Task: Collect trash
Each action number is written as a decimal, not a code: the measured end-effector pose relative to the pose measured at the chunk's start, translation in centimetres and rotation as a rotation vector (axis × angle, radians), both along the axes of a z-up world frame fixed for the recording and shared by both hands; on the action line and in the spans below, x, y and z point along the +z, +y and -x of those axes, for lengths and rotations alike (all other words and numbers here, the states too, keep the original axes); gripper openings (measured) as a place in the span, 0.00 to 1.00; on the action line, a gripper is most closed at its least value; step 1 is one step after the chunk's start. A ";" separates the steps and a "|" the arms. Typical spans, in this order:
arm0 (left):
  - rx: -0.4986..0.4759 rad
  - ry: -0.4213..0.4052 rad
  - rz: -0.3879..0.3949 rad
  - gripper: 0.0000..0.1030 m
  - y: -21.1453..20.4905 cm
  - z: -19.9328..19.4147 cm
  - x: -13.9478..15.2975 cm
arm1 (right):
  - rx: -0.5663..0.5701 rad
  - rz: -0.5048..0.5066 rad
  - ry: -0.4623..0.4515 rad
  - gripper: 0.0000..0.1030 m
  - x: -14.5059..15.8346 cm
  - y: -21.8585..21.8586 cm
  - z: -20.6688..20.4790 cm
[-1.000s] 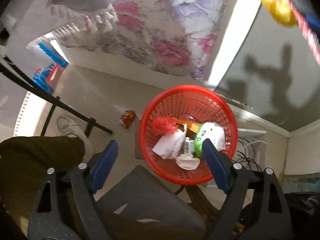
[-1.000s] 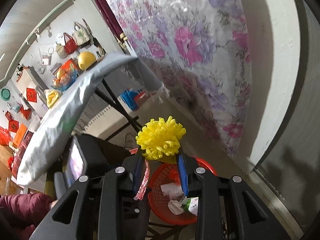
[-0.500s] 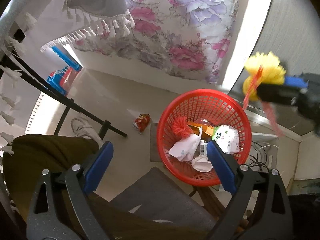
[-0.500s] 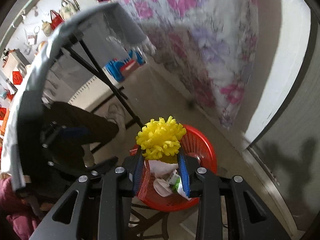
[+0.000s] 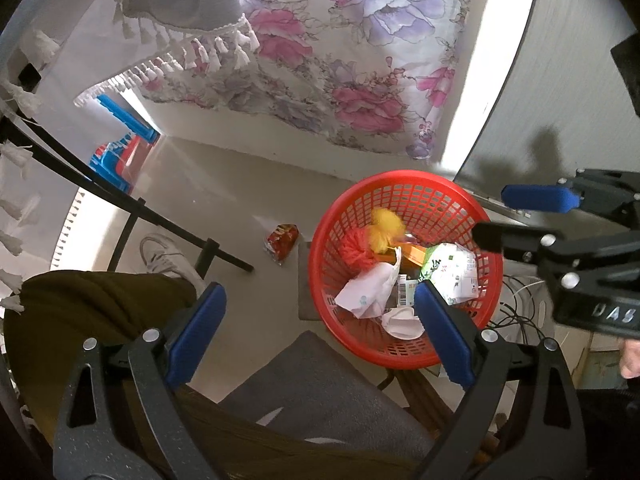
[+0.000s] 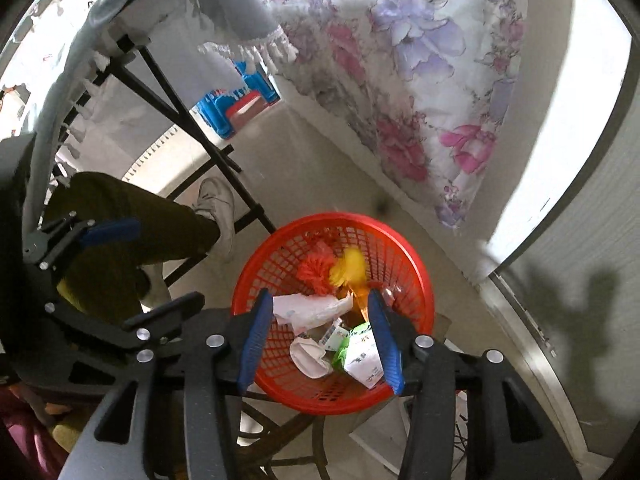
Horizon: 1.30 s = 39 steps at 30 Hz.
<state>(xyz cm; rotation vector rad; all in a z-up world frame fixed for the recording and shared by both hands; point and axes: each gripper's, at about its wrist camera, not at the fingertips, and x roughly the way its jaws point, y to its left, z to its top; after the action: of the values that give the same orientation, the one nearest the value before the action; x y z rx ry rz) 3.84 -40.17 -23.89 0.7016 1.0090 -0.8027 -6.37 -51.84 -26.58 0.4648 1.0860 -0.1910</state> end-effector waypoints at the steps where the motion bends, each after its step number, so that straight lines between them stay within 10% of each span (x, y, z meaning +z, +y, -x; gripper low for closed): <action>1: 0.001 -0.001 0.000 0.89 0.0 0.0 0.0 | -0.001 0.002 -0.003 0.48 0.2 -0.1 0.0; 19: -0.007 -0.039 0.045 0.89 0.8 0.6 1.3 | 0.024 0.108 -0.011 0.61 4.7 0.9 1.6; 39: -0.054 0.000 0.035 0.89 0.8 1.2 0.8 | 0.055 0.063 0.115 0.66 0.5 2.6 3.4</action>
<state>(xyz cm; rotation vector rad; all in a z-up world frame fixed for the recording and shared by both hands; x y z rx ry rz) 2.60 -39.33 -23.05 0.7011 0.9768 -0.8650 -9.82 -49.24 -26.12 0.3707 1.2001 -0.2047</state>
